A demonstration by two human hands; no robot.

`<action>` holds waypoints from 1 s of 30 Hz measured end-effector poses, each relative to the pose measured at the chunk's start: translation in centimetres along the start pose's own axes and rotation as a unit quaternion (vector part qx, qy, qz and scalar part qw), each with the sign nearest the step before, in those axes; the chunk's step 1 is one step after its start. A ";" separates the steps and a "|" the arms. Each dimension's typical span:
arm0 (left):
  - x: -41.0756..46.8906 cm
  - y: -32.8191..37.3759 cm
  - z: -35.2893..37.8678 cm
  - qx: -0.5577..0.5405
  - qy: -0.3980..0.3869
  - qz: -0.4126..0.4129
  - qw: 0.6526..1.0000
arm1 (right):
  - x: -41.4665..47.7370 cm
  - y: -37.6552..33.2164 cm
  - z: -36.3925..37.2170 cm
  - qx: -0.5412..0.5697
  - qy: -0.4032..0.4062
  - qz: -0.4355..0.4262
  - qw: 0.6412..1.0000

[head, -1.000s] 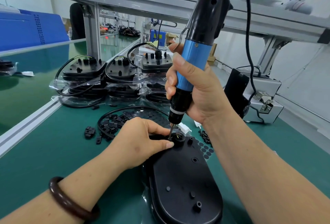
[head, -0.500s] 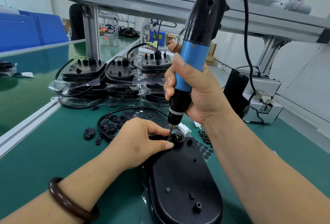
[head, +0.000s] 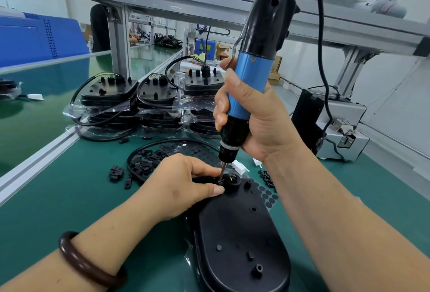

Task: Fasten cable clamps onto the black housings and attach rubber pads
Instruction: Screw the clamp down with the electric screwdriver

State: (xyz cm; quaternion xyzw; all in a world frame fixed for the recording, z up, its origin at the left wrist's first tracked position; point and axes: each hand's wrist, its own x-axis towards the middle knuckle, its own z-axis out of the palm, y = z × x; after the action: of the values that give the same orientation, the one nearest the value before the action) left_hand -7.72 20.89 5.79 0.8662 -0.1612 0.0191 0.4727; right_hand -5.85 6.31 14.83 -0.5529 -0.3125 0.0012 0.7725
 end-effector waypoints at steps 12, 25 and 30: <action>0.2 -0.1 0.0 -0.002 0.000 0.004 1.000 | -0.1 0.1 0.0 -0.001 -0.002 0.005 1.000; 0.3 -0.6 0.0 0.007 -0.006 0.004 1.000 | -0.1 0.2 -0.1 -0.003 -0.001 -0.003 1.000; 0.1 -0.2 0.1 0.010 0.006 0.021 1.000 | 0.0 0.1 -0.7 0.024 0.026 -0.007 0.999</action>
State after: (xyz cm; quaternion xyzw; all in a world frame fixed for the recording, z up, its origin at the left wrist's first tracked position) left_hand -7.60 20.91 5.56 0.8669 -0.1765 0.0360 0.4647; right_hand -5.48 5.70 14.60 -0.5317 -0.2957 -0.0108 0.7936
